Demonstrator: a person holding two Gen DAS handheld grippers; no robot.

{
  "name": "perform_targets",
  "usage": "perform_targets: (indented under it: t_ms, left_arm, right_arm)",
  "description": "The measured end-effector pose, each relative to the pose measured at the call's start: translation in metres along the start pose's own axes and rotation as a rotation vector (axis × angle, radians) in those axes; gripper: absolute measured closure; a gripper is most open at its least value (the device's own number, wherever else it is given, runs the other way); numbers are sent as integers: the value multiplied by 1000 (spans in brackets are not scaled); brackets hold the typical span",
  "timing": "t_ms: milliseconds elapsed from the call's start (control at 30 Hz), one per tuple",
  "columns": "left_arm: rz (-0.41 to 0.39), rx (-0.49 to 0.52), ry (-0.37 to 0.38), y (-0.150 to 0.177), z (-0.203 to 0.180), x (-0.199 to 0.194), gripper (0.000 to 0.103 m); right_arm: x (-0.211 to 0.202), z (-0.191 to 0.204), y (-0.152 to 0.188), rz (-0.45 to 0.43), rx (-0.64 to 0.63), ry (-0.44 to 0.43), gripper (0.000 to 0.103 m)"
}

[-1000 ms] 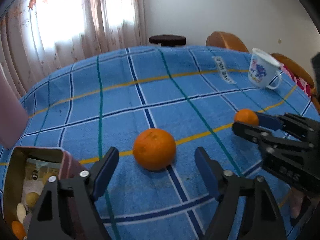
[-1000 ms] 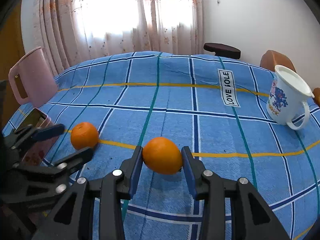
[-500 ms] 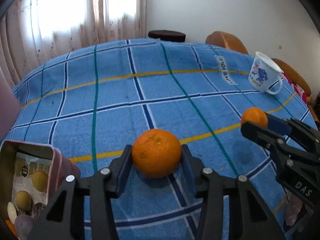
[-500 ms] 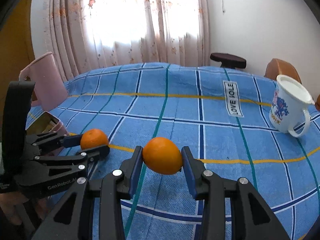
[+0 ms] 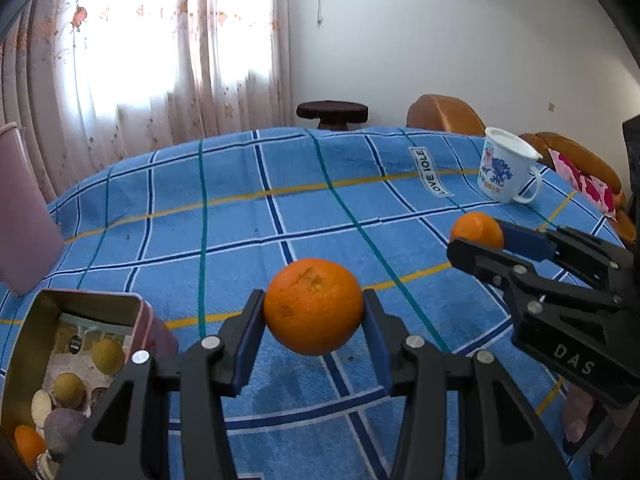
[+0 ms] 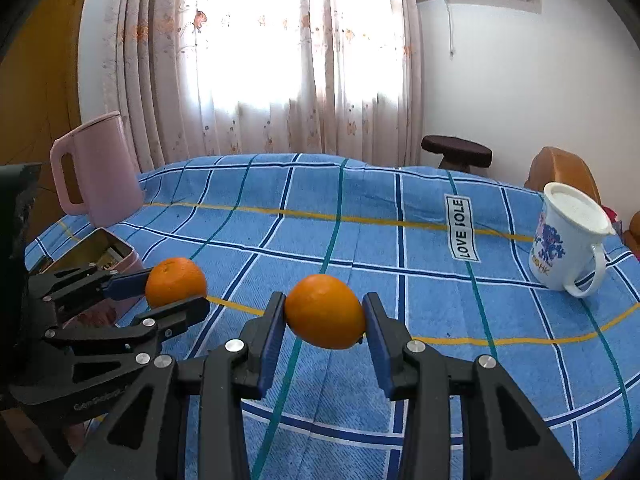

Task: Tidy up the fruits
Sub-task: 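Carry the orange with the left gripper while the right gripper carries its orange over the tin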

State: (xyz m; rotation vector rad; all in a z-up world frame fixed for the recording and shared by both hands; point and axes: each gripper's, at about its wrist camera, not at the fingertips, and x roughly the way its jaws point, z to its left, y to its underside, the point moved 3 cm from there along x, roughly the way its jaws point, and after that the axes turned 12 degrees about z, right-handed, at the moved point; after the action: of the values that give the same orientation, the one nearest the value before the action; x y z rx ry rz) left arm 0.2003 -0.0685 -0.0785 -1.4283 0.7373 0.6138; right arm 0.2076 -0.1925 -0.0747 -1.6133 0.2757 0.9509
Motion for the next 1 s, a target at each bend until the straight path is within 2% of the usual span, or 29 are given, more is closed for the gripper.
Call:
perform_targets:
  t_ms: [1000]
  left_arm:
    - [-172,13,-60,12,-5,-37,54]
  right_arm:
    - [-29,11,8,-139,-41,16,62]
